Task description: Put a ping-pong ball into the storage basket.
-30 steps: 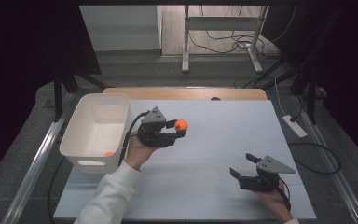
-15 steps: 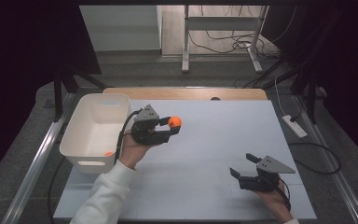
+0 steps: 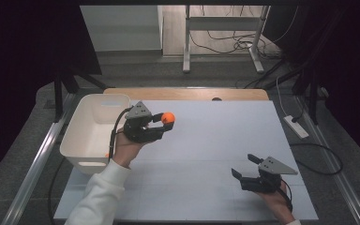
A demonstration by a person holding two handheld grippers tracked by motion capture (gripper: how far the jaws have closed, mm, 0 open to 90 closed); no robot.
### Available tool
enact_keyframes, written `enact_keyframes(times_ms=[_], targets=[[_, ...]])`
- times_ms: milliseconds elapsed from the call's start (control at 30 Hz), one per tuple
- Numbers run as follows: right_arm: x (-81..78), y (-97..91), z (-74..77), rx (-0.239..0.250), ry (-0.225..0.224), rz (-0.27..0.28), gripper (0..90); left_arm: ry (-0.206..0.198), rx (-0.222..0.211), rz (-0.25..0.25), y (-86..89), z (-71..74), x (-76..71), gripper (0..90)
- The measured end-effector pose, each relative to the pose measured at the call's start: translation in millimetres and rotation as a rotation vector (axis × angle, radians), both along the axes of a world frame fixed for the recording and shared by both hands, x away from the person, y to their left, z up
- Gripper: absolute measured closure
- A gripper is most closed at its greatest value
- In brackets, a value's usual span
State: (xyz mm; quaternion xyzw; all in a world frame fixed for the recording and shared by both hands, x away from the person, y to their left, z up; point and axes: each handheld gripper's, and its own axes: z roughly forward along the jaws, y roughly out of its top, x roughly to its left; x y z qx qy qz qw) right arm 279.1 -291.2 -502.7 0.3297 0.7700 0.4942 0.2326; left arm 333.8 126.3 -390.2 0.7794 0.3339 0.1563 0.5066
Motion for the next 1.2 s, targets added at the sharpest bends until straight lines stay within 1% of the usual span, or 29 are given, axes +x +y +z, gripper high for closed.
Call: enact_keyframes(times_ms=[667, 967, 1200], targets=[[0.2, 0.6, -0.6, -0.002, 0.004, 0.002, 14.1, -0.017, -0.023, 0.064, 29.9, 8.8, -4.7, 50.1], [0.3, 0.8, -0.7, -0.005, 0.006, 0.004, 14.1, -0.015, -0.026, 0.096, 40.2, 8.6, -5.4, 50.1], [0.4, 0.9, -0.9, -0.007, 0.004, 0.004, 14.1, -0.020, -0.035, 0.121, 52.4, 10.4, -7.9, 50.1]])
